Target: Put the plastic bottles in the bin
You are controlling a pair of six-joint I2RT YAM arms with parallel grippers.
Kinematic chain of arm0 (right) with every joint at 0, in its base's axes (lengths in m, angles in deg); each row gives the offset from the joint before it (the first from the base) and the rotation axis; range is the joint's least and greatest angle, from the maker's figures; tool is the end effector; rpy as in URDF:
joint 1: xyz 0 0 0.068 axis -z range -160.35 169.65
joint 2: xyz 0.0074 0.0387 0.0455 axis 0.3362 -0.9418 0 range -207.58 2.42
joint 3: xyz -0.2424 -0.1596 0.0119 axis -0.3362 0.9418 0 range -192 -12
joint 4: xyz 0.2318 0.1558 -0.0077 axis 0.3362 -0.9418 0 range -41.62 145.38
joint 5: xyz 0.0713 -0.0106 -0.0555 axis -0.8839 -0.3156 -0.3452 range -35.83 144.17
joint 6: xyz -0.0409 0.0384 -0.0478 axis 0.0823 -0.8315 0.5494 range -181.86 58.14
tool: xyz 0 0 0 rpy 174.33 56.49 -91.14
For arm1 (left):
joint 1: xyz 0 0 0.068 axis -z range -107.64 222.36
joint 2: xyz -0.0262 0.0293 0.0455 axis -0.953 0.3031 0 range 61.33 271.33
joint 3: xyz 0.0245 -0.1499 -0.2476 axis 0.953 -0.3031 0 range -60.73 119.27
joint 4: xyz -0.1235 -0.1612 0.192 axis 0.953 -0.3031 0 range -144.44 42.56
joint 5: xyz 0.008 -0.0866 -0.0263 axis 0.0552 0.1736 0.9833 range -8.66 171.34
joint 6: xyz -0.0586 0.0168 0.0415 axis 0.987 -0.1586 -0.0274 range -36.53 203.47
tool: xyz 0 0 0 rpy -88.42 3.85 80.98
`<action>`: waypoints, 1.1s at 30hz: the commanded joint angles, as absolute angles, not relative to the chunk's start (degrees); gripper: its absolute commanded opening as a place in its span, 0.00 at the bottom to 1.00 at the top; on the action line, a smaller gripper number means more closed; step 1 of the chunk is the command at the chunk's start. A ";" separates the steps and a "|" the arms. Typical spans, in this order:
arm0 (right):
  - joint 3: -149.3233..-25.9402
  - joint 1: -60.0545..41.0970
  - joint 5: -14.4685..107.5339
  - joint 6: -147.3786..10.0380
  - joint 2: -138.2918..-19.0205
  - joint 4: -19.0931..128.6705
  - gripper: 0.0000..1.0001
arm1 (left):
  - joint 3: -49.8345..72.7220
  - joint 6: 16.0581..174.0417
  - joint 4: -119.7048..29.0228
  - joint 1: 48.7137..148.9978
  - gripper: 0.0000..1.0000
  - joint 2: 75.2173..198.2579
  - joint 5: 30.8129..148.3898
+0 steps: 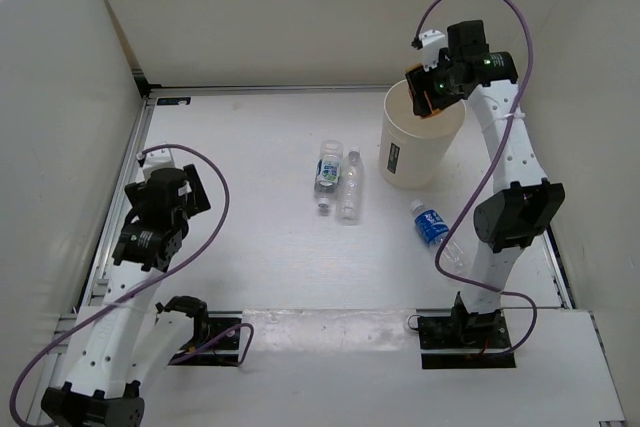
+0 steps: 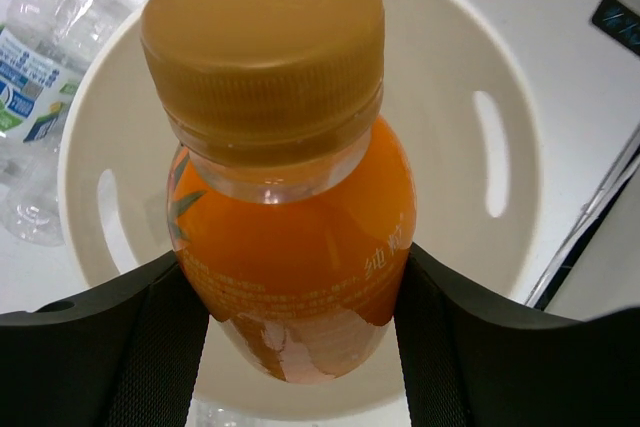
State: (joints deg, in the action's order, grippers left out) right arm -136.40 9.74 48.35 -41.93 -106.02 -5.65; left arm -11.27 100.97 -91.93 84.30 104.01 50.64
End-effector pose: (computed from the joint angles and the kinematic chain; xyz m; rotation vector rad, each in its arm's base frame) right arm 0.4345 0.0822 0.4157 -0.6532 2.2601 0.0342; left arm 0.1710 -0.0040 0.3179 -0.3880 2.1036 0.2984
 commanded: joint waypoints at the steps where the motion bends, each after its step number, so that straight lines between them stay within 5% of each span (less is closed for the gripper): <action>1: -134.87 7.87 49.51 -41.56 -103.84 -4.56 0.25 | -10.28 101.49 -90.42 84.05 1.00 106.32 49.88; 10: -133.38 6.11 52.42 -42.08 -103.57 -4.38 0.65 | -8.34 99.38 -89.90 84.05 1.00 109.32 49.79; 14: -132.85 5.50 52.76 -42.34 -102.43 -4.73 0.90 | -8.17 99.64 -89.72 84.13 1.00 110.11 50.83; 28: -135.49 5.14 69.46 -44.10 -92.34 2.55 0.90 | -5.97 99.11 -88.05 83.87 1.00 115.38 53.92; 31: -133.03 9.95 61.86 -41.49 -87.23 0.21 0.90 | -6.05 99.20 -87.79 83.87 1.00 114.68 53.48; 33: -130.93 16.28 46.57 -38.67 -84.09 -6.64 0.90 | -6.76 99.72 -87.09 83.61 1.00 113.72 53.31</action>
